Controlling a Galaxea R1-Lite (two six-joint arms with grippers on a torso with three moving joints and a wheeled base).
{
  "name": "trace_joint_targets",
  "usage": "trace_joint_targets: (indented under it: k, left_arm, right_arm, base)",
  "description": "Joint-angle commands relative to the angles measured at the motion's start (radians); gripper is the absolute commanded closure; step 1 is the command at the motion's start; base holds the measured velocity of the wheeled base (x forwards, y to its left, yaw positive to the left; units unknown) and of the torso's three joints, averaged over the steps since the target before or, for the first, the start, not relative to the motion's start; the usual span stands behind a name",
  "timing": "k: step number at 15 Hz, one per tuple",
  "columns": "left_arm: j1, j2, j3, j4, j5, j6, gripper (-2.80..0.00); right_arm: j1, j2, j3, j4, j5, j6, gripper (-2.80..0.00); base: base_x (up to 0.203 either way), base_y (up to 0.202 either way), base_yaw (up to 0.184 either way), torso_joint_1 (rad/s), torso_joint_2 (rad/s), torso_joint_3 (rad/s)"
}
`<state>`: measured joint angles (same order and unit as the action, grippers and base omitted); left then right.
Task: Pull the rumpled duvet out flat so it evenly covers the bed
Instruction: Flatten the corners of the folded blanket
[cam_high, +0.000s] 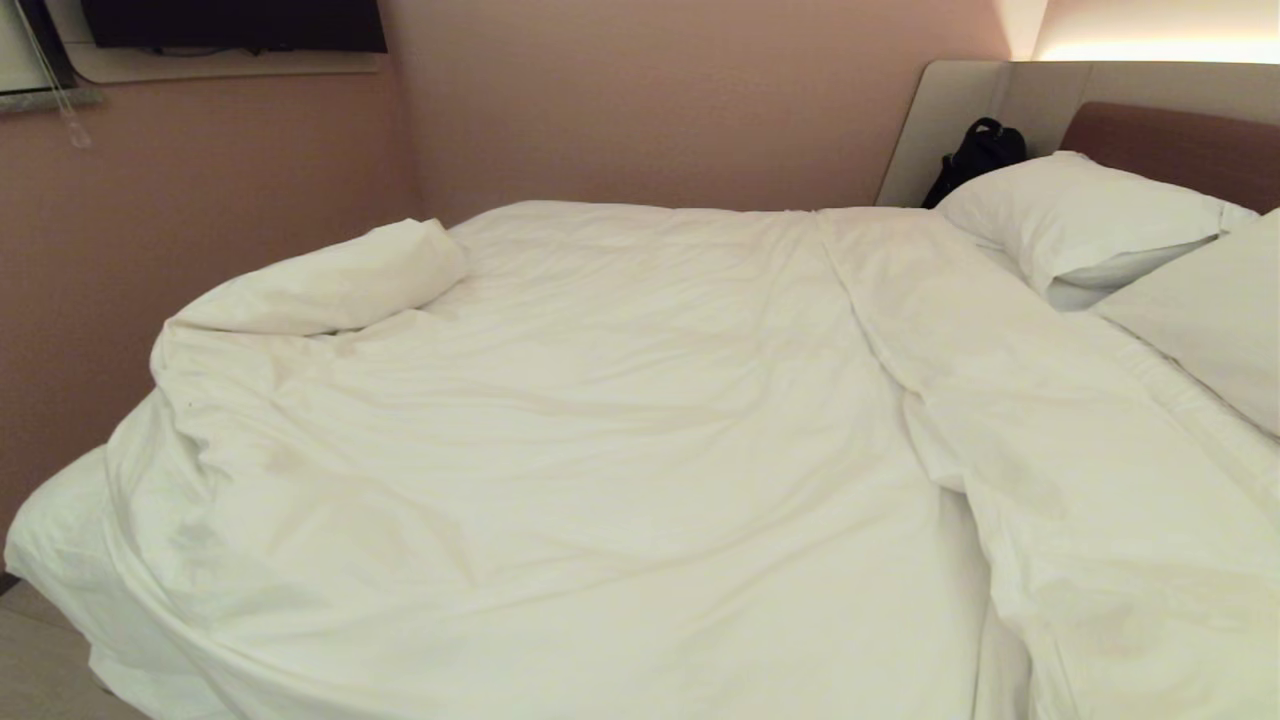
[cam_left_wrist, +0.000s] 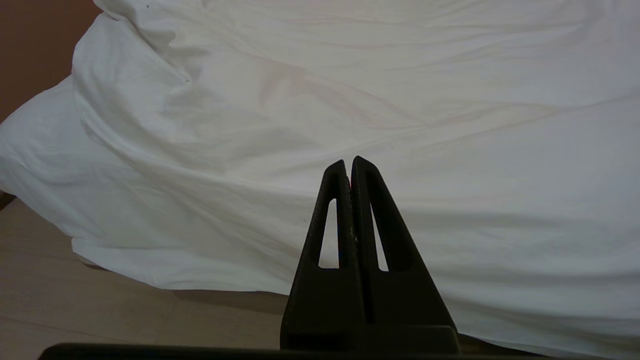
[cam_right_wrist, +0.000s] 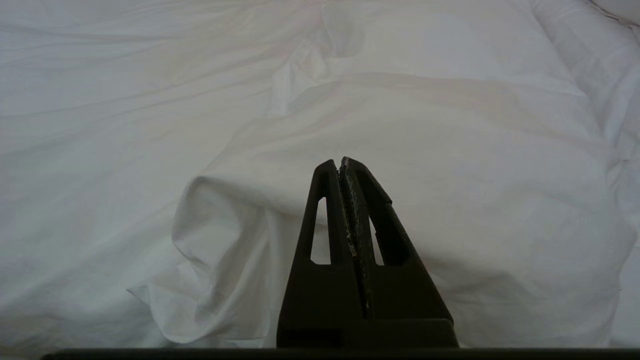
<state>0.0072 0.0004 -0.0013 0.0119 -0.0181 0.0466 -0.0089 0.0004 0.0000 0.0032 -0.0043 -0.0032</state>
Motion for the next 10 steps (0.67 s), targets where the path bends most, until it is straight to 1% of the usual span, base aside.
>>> trace_joint_targets:
  k: [1, 9, 10]
  left_arm:
    - [0.0, 0.0, 0.001, 0.002, 0.0, 0.004, 0.0]
    - [0.0, 0.0, 0.0, 0.003, -0.001, 0.016, 0.0]
    - [0.0, 0.0, 0.0, 0.005, -0.002, 0.018, 0.0]
  right_arm:
    - [0.0, 0.0, 0.0, -0.002, 0.0, 0.0, 0.0]
    - [0.001, 0.0, 0.0, -0.002, 0.0, 0.0, 0.0]
    - [0.0, 0.0, 0.0, -0.002, 0.0, 0.0, 0.0]
  base:
    - [0.0, 0.0, 0.0, 0.0, 0.0, 0.0]
    - [0.0, 0.0, 0.0, 0.0, 0.0, 0.0]
    - [-0.068, 0.0, 0.002, 0.012, 0.0, -0.002]
